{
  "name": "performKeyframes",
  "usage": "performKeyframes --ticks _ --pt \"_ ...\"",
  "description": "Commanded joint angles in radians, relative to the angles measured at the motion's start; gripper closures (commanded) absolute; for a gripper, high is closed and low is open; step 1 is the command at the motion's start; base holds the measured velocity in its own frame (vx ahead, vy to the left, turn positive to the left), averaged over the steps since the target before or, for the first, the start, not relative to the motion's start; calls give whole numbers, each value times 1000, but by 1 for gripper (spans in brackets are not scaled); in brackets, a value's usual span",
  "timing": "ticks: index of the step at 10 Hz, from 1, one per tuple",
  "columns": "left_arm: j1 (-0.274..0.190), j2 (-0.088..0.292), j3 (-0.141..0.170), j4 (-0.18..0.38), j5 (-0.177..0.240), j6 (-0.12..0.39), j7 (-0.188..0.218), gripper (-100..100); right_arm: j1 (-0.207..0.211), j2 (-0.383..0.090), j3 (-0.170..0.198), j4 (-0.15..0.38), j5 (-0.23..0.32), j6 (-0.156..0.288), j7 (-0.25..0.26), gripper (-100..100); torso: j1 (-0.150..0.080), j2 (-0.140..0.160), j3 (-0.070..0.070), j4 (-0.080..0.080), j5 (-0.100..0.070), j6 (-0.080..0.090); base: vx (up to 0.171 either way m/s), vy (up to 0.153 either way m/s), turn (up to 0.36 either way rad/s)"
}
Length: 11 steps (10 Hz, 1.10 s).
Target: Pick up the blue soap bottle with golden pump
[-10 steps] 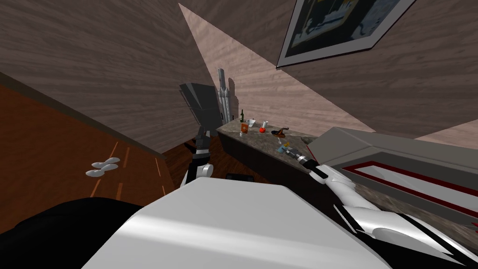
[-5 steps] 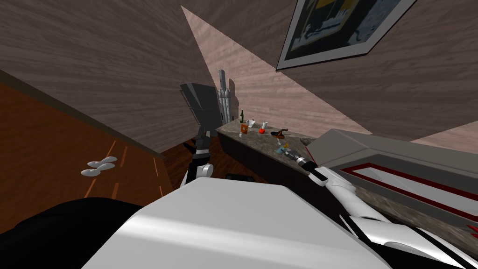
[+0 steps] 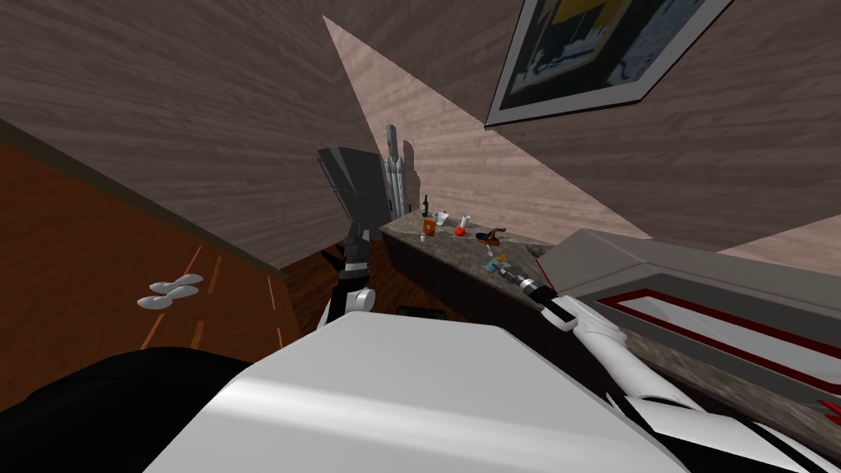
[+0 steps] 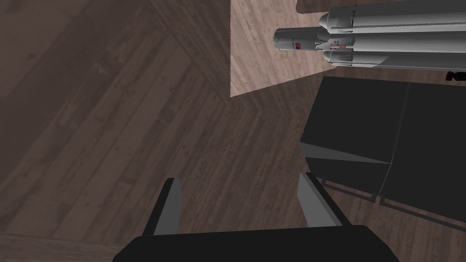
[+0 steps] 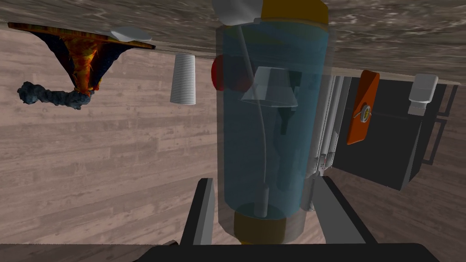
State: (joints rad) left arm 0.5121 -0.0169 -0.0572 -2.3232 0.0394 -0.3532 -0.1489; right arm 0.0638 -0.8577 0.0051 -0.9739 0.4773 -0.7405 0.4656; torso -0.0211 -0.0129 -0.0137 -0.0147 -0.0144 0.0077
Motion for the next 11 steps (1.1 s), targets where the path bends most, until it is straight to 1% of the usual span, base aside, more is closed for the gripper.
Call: performKeyframes --ticks 1,2,3,4,5,6,7,8,9,11 --pt "0 0 0 0 0 0 0 0 50 16 -19 -50 8 49 -3 100 0 0 0 0 0 0 43 -45 34" --pt "0 0 0 0 0 0 0 0 69 16 -19 -71 8 49 -3 100 -3 -1 -2 -3 -3 0 41 -65 19" --pt "0 0 0 0 0 0 0 0 78 16 -19 -98 8 49 -3 100 -6 -2 -4 -5 -6 1 8 -32 -7" --pt "0 0 0 0 0 0 0 0 78 16 -19 -118 8 49 -3 100 -5 -2 -4 -5 -6 1 -5 -5 -10" --pt "0 0 0 0 0 0 0 0 126 32 -37 -160 16 97 -6 100 -4 -1 -3 -5 -6 1 19 -40 25" --pt "0 0 0 0 0 0 0 0 152 32 -37 -196 16 97 -6 100 -6 -2 -4 -6 -7 2 37 -58 7" --pt "0 0 0 0 0 0 0 0 152 32 -37 -224 16 97 -6 100 -8 -3 -5 -6 -8 2 19 -34 -2" --pt "0 0 0 0 0 0 0 0 200 49 -55 -264 23 144 -8 100 -7 -3 -5 -6 -8 1 37 -62 26" --pt "0 0 0 0 0 0 0 0 226 49 -55 -289 23 144 -8 100 -9 -4 -5 -7 -9 2 38 -59 26" --pt "0 0 0 0 0 0 0 0 226 49 -55 -330 23 144 -8 100 -11 -4 -6 -8 -10 4 4 -11 -13"
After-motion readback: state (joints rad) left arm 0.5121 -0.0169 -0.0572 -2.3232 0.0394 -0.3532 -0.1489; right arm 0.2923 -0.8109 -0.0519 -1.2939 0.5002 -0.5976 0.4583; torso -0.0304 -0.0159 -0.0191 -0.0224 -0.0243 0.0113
